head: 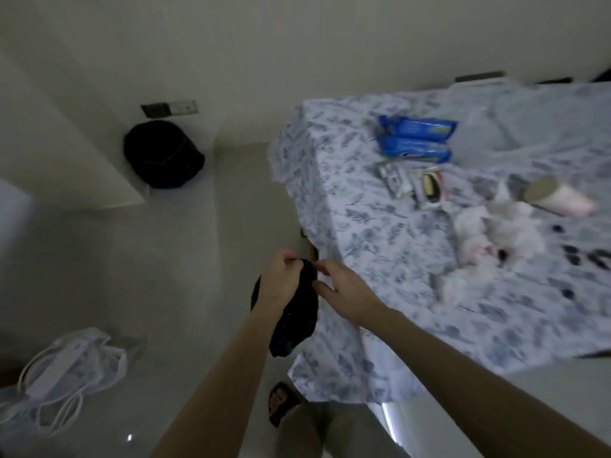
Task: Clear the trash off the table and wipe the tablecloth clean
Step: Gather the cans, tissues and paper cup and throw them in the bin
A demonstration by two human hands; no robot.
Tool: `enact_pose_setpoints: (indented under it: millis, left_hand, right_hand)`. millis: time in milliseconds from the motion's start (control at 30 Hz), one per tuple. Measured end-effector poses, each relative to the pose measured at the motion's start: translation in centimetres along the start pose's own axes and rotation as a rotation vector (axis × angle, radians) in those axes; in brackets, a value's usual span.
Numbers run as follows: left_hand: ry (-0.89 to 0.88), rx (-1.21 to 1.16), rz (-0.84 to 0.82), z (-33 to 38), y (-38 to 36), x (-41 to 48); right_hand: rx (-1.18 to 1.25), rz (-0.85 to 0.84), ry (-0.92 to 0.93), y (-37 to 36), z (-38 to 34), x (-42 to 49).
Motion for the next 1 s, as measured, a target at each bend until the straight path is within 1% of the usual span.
enact_pose_setpoints:
  millis: [100,233,367,467,633,733,800,933,1000]
  left_hand:
    - [-0.106,0.074,-0.085,4.1,-2.2,-2.0]
    - [-0.208,0.162,-0.279,7.8,-6.3,-4.0]
    - [-0.263,0.272,-0.429,9.9,-11.0,-5.2]
    - [-0.263,0.315,-0.484,11.0,-14.8,-5.7]
    - [-0.318,0.428,-0.441,13.6,-20.9,-4.2]
    - [-0.373,0.507,-0.375,15.6,-24.2,-3.2]
    - [-0.345,0.553,-0.346,16.4,-26.1,-2.9]
    - [-0.193,0.613,-0.326,17.2,-29.0,-2.4]
    - [-0.164,0.663,-0.306,17.4,-30.1,-2.7]
  right_hand:
    - [0.110,0.115,-0.020,4.6,1.9,-4.3]
    - [0.178,0.261,-0.093,8.6,6.5,-9.0]
    - [0.215,0.355,-0.191,11.1,11.9,-12.3]
    - [0.246,0.393,-0.235,13.0,16.1,-13.5]
    - [0.263,0.439,-0.204,17.6,22.8,-13.1]
    - [0.228,0.417,-0.142,21.3,26.6,-11.2]
    - [0.207,0.392,-0.115,24.2,28.9,-10.0]
    - [0.111,0.328,-0.065,29.2,32.0,-7.5]
    - [0.073,0.272,-0.024,30.8,32.9,-6.5]
Point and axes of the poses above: each hand's wrist, its own x-axis towards the middle knuckle, its own y-axis out of the back of the hand, z = x × y, the point moved 1 cm from there along x, towards the middle knuckle, and after that the axes turned 9 degrees about -y, right-handed, at the moved point
